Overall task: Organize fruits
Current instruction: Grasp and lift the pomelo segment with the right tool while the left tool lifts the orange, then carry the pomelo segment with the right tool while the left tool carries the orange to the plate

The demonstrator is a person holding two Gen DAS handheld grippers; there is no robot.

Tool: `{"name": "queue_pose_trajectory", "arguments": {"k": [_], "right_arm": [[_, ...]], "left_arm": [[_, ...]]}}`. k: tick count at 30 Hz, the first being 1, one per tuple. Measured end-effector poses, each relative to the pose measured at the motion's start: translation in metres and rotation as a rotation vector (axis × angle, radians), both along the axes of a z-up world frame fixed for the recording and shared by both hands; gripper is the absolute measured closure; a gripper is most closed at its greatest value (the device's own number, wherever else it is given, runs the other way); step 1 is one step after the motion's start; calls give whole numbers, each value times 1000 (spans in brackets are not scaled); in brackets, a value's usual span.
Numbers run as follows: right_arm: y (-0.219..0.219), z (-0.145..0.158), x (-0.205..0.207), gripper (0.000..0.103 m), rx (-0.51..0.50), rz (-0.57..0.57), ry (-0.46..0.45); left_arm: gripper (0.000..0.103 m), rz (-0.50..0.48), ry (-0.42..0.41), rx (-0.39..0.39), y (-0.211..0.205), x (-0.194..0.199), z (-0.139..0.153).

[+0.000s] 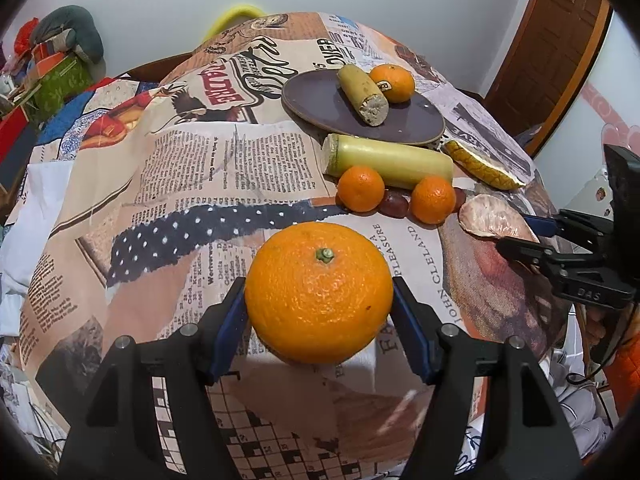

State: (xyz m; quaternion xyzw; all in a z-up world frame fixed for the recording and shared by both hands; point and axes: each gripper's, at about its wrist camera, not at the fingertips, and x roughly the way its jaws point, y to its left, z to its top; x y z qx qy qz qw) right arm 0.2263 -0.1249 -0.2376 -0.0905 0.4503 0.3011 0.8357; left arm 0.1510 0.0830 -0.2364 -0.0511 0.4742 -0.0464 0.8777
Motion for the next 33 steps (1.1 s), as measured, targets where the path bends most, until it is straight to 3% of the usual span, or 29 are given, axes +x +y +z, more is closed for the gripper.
{"name": "queue_pose_trajectory", "arguments": {"k": [9,17,33], "right_arm": [[-2,3,-2,61,49,-9,-7],[-9,32,0,61,113,-50,-76],[-3,69,44,61,177,-91,-179]], "left_arm": [[35,1,-14,-1,-2,1,6],[35,-10,-85,-2,-9,12,30],[35,13,-193,-1,-3,70,68]]}}
